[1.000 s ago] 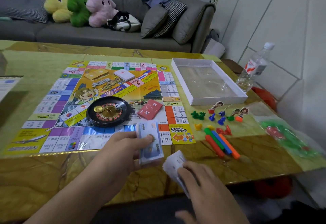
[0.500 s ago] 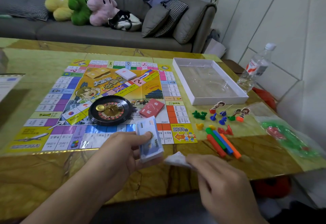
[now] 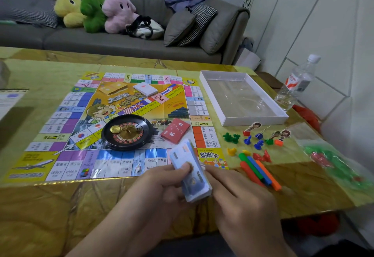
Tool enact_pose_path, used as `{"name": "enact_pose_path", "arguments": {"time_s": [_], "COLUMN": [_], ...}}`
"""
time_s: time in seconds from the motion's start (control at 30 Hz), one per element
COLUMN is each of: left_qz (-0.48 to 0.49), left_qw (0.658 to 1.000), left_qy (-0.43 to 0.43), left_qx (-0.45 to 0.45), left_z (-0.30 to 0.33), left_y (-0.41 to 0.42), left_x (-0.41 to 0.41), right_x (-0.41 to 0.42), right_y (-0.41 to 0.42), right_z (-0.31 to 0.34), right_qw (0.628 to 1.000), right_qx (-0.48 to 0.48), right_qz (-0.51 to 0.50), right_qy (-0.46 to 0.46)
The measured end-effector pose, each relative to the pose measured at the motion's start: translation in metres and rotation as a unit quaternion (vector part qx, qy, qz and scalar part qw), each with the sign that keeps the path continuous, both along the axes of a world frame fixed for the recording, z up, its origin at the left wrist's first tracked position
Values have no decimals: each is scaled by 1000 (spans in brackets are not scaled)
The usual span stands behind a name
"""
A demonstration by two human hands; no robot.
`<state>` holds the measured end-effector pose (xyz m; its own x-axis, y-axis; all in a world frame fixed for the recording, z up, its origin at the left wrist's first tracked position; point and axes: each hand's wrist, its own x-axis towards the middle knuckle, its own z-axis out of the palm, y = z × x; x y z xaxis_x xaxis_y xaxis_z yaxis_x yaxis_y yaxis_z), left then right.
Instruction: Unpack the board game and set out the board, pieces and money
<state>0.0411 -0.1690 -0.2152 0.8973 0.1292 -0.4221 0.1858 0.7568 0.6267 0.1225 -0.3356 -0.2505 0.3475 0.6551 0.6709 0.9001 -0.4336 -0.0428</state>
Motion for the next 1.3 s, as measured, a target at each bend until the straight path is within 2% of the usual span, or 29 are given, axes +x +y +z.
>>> {"name": "enact_pose_path", "arguments": {"time_s": [0.13, 0.2, 0.3, 0.37, 0.43, 0.5, 0.53, 0.57, 0.7, 0.77, 0.9, 0.97, 1.03, 1.1, 1.17, 1.2, 1.23, 1.3], "left_qz": [60, 81, 65, 56, 60, 63, 67, 73, 110, 126, 130, 124, 114, 79, 52, 53, 53, 62], "left_qw": [997, 995, 997, 997, 994, 989, 986, 981, 963, 962, 965, 977, 988, 994, 998, 998, 999, 998], "left_qy": [22, 27, 17, 18, 32, 38, 39, 39, 29, 22, 6, -4, -9, -11, -3, 2, 8, 25], "left_qx": [36, 52, 36, 53, 88, 130, 150, 175, 243, 241, 230, 171, 102, 76, 41, 20, 5, -13], "left_z": [-10, -15, -8, -3, -5, -5, -5, -7, -13, -13, -14, -11, -7, -4, -2, -2, -3, -3], "left_y": [-2, -2, 2, 3, 1, -5, -9, -13, -19, -19, -20, -17, -12, -9, -7, -6, -6, -1], "left_x": [10, 11, 6, 2, 3, 4, 4, 5, 10, 11, 13, 12, 9, 6, 5, 4, 6, 7], "right_x": [-7, -13, -22, -24, -21, -17, -16, -16, -22, -25, -26, -23, -21, -23, -28, -32, -34, -36], "right_y": [8, 8, 5, 3, 7, 13, 16, 19, 31, 35, 40, 40, 38, 39, 42, 45, 46, 46], "right_z": [1, 7, 17, 23, 31, 34, 34, 32, 22, 20, 22, 29, 37, 44, 44, 41, 37, 35], "right_qw": [996, 984, 951, 909, 845, 796, 786, 794, 878, 892, 892, 863, 797, 736, 715, 725, 757, 854], "right_qx": [9, 23, 47, 100, 137, 143, 133, 114, 85, 94, 92, 115, 161, 177, 159, 144, 118, 33], "right_qz": [61, 90, 65, 53, 40, 21, 15, 11, -37, -60, -71, -56, -14, 10, 22, 23, 20, 4], "right_qy": [68, 153, 298, 401, 515, 588, 604, 597, 470, 438, 438, 489, 582, 654, 680, 673, 643, 519]}}
